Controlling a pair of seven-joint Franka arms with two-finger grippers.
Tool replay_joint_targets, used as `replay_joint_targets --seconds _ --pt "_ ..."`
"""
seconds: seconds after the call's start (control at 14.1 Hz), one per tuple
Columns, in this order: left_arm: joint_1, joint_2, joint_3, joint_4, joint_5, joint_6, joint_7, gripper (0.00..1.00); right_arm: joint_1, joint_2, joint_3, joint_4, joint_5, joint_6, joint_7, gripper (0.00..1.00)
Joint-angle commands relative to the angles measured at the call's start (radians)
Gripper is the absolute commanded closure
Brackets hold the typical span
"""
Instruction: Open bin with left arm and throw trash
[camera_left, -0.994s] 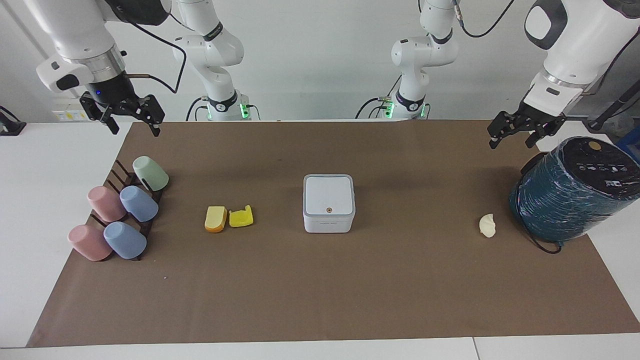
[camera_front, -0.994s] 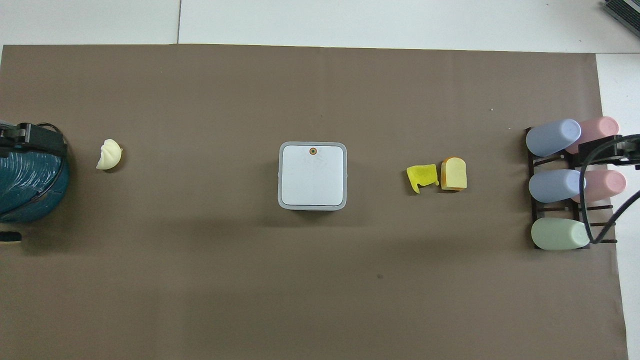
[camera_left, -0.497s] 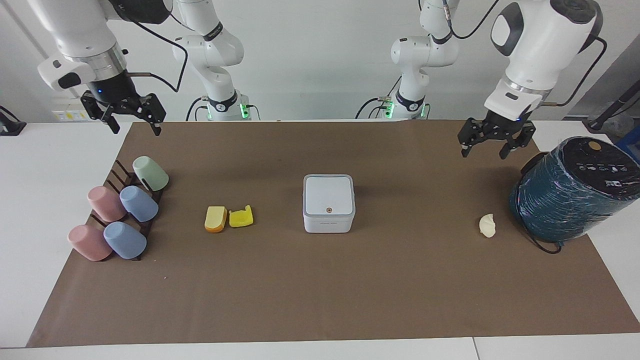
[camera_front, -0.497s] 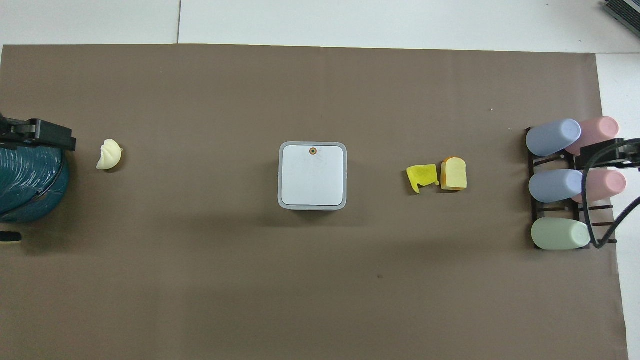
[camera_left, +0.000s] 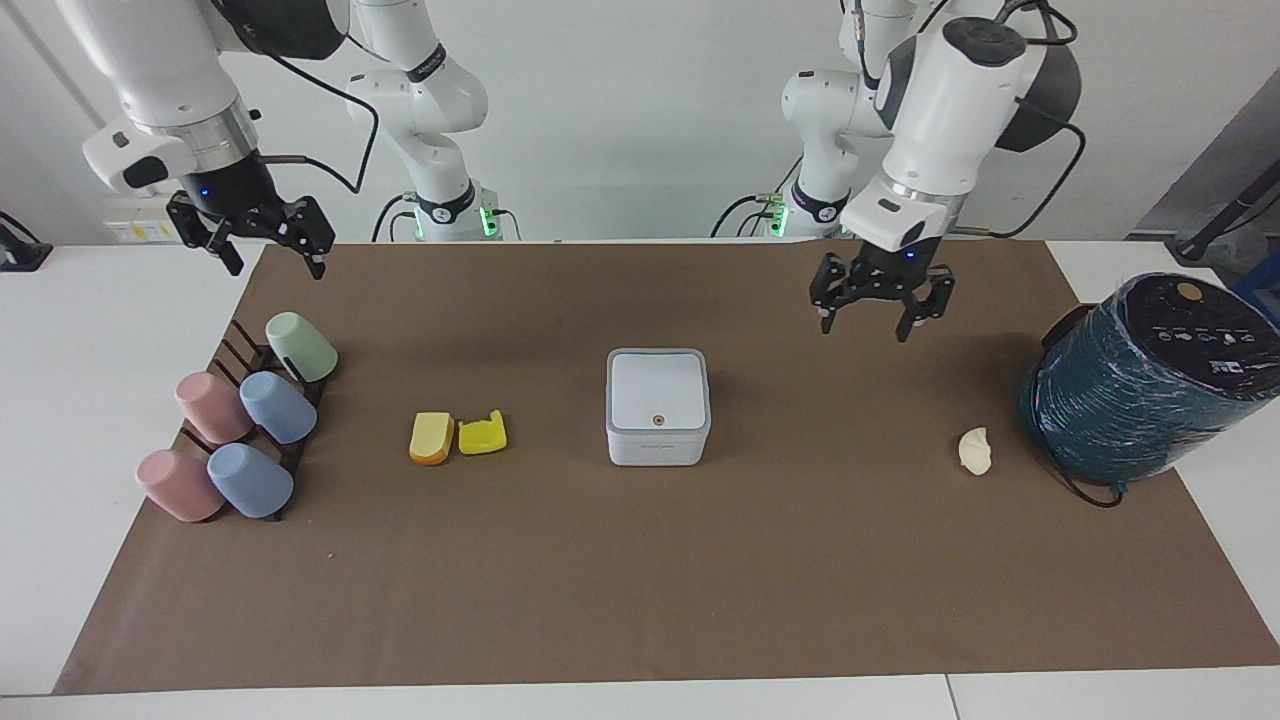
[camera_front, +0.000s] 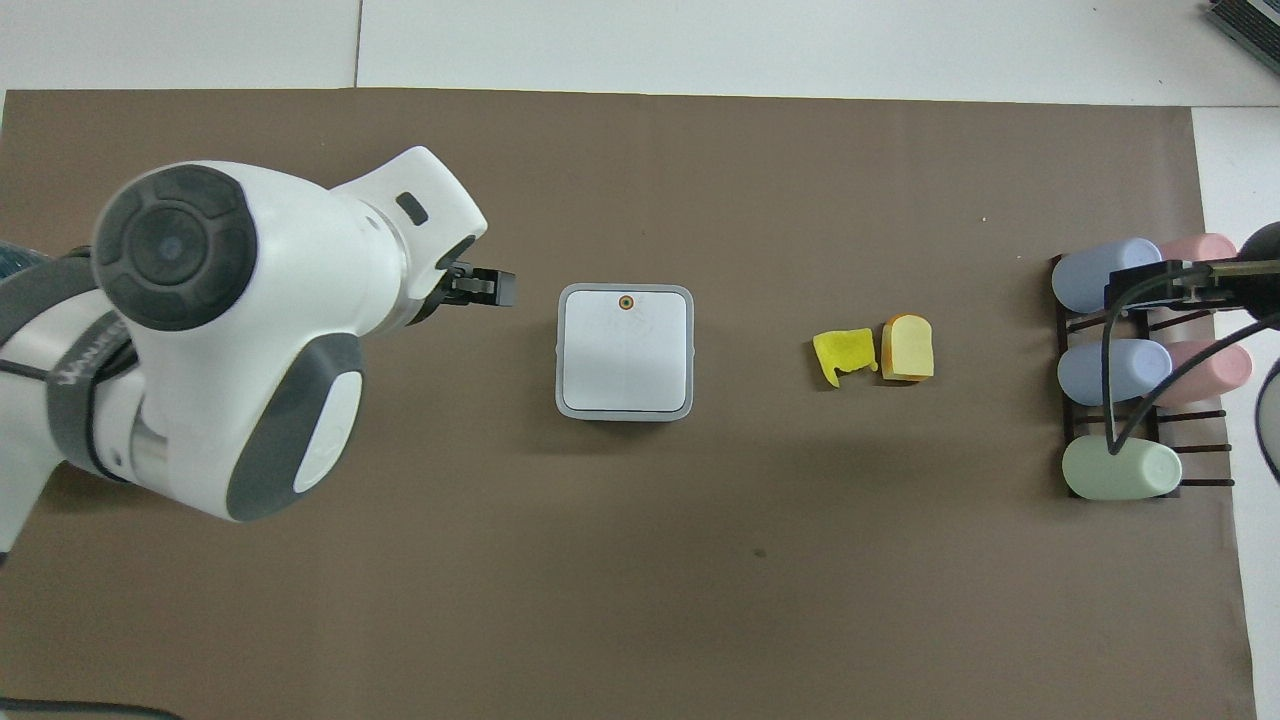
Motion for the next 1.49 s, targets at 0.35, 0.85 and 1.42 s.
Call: replay_joint_targets --seconds 0.35,0.85,1.42 --pt "-0.111 0.054 0.012 -0.097 0.015 0.306 -0.044 1.0 0.056 0.264 0.008 -0.105 0.153 0.418 -0.039 0.0" --pt "-0.16 0.175 0.014 -0.092 0.015 0.43 -0.045 1.0 0.092 0.308 0.011 -0.285 0.17 0.61 -0.074 0.0" --pt "-0.181 0.102 0.017 -0.065 0.015 0.126 -0.036 1.0 0.101 0.296 0.011 -0.343 0.231 0.612 -0.122 0.16"
